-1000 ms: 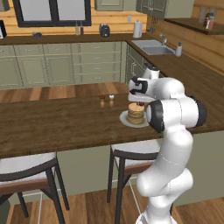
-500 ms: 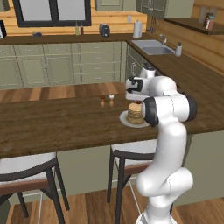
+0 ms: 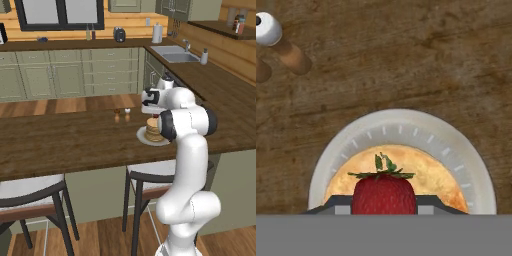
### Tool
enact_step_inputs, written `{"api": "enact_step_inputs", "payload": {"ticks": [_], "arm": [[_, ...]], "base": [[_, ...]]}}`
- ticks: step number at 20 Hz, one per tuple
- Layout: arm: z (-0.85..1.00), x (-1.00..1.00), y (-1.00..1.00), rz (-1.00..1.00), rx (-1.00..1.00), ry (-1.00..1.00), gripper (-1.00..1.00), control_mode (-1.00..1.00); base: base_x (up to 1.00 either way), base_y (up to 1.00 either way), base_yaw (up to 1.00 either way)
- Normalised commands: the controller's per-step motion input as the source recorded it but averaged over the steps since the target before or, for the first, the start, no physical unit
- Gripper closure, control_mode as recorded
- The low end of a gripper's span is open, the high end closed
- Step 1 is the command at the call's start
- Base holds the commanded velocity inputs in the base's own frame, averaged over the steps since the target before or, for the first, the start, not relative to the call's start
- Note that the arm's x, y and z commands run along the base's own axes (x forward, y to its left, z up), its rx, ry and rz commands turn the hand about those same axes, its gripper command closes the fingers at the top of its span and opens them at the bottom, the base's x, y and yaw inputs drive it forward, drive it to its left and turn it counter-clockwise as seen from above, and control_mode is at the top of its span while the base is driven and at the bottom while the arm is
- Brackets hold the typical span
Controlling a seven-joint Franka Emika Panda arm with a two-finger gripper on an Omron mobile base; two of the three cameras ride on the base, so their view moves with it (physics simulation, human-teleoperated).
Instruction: Take the strawberry from the fridge and place it on top of the pancake, located on the dining counter.
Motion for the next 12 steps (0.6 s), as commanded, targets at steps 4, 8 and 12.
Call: {"api": "enact_step_inputs", "payload": {"ticks": [4, 8, 12], "arm": [[-0.34, 0.00, -0.02, 0.00, 0.00, 0.00, 1.00, -1.00], [-0.23, 0.00, 0.00, 0.00, 0.00, 0.00, 1.00, -1.00], [-0.24, -0.02, 0.00, 0.00, 0.00, 0.00, 1.00, -1.00]], "base": [[0.00, 0.00, 0.00], [0.00, 0.00, 0.00], [0.00, 0.00, 0.00]]}}
